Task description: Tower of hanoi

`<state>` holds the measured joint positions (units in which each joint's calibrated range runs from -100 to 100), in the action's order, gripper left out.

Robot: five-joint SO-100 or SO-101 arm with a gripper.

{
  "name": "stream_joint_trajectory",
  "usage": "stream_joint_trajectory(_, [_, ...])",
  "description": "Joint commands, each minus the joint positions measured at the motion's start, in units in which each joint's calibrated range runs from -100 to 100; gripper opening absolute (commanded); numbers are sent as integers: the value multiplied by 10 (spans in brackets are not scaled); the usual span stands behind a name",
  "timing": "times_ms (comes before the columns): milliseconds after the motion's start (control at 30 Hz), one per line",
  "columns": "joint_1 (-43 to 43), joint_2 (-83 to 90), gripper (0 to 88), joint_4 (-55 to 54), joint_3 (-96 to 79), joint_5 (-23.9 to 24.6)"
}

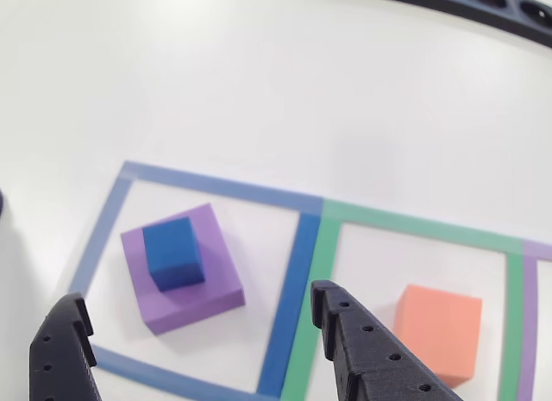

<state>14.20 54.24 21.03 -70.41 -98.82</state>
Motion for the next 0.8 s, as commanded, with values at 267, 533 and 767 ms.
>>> stream_joint_trajectory(267, [36, -147, 315, -388, -150, -12])
stream_joint_trajectory(533, [36, -316, 308, -544, -122, -12])
stream_joint_trajectory(767, [41, -463, 307, -670, -74, -12])
